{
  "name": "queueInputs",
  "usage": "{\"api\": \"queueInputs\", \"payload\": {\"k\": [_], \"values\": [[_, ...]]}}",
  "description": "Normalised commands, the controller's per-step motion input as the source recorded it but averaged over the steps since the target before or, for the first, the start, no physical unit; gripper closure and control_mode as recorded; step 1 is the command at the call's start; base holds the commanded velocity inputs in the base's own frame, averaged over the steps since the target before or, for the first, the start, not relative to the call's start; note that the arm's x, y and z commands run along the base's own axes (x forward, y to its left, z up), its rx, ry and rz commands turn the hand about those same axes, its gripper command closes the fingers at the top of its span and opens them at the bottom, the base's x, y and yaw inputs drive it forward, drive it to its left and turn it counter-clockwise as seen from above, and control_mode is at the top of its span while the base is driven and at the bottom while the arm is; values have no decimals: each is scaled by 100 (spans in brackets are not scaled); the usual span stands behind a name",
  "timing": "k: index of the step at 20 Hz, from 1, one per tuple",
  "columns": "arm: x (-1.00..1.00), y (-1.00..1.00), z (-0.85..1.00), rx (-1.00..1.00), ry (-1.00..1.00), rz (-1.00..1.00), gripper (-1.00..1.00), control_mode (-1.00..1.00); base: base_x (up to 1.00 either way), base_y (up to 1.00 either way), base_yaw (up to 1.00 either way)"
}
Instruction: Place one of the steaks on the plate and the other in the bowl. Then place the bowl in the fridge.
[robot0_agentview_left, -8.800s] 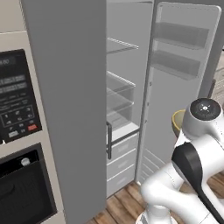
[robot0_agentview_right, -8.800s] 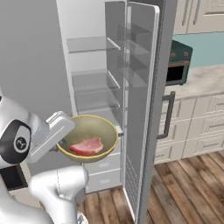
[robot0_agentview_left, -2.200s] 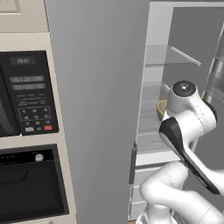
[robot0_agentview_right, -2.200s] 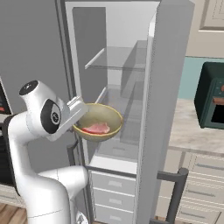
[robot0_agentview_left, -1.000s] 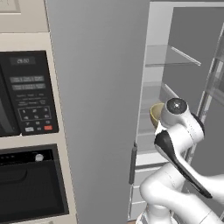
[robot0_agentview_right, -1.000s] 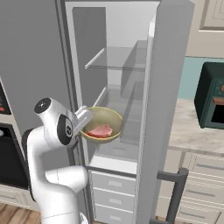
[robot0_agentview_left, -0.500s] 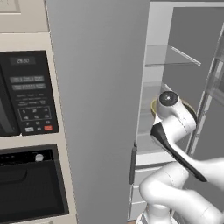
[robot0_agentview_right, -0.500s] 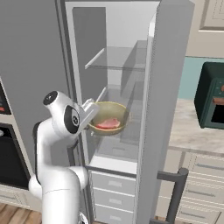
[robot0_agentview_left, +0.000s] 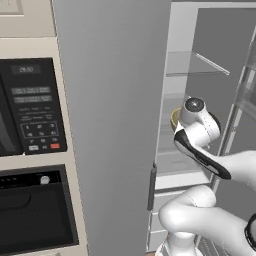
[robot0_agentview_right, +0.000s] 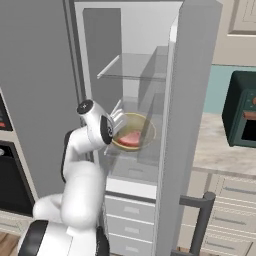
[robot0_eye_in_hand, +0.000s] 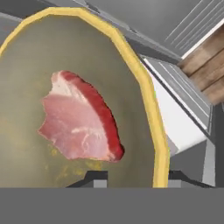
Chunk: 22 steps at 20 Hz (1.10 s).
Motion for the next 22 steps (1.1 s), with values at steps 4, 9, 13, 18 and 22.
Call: {"api": "queueInputs", "payload": {"k": [4, 9, 13, 18, 22], "values": [[72, -33, 0, -4, 1, 29, 100, -100, 0, 0, 0], [61, -37, 8, -7, 4, 30, 100, -100, 0, 0, 0], [24, -48, 23, -8, 5, 29, 100, -100, 0, 0, 0], [0, -61, 54, -6, 1, 22, 100, -100, 0, 0, 0], [11, -67, 69, -5, -15, 28, 100, -100, 0, 0, 0]]}}
